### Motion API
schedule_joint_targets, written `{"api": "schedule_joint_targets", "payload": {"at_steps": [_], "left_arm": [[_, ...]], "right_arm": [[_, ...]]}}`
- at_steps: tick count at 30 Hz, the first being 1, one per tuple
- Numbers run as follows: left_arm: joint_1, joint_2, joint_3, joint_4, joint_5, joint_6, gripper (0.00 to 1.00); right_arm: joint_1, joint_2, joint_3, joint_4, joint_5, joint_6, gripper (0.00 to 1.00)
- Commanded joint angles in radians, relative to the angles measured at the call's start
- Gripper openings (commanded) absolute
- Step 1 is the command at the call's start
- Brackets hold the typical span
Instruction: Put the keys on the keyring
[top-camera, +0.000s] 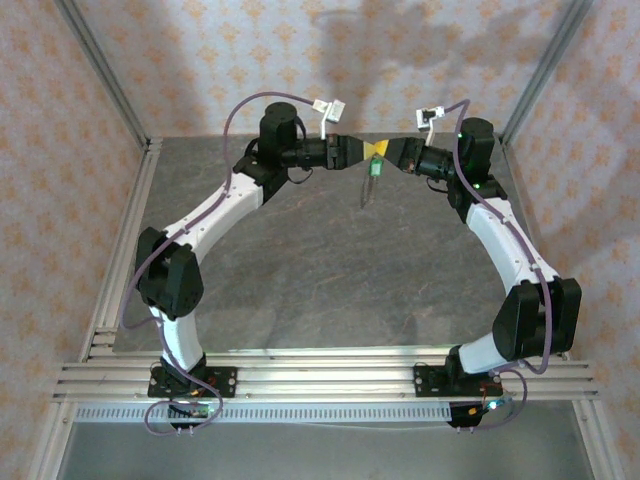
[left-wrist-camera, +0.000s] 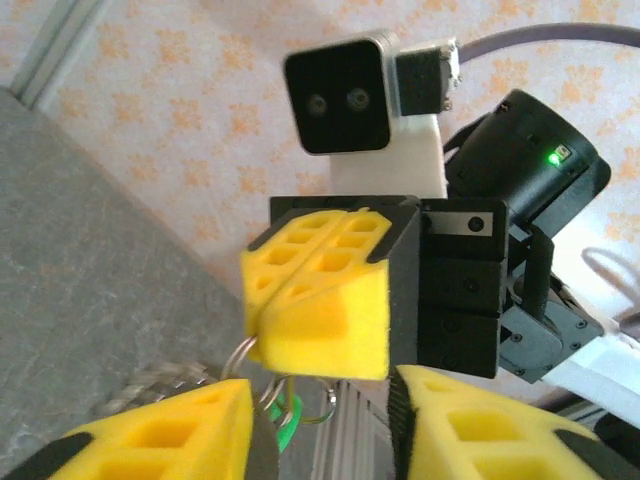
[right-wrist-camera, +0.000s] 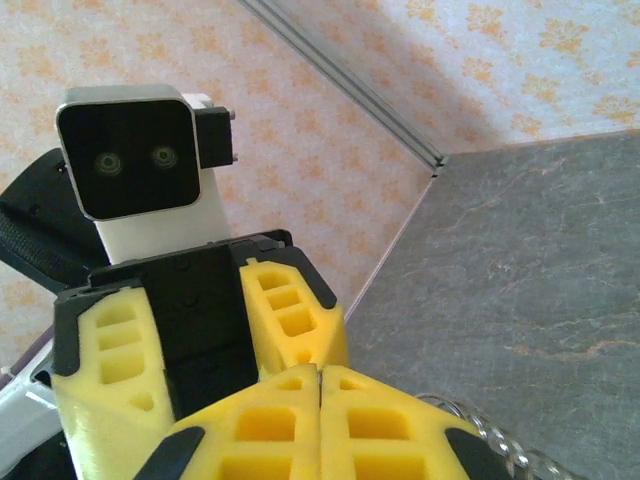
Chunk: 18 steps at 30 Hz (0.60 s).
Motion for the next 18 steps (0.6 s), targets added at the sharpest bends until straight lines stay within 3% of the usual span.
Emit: {"api": "schedule_joint_targets", "payload": {"at_steps": [1,18], "left_arm": [[0.042,-0.063,-0.016,0.075,-0.033,-0.016,0.44],[-0.001,0.027,0.081,0.029,0.029,-0.013,0.41]], "right_arm": [[-0.006,-0.014,-0.004,0.058,-0.01,0.002,0.0],[-0.006,-0.008,-0.003,0.116,-0.021,0.049,0.0]]}}
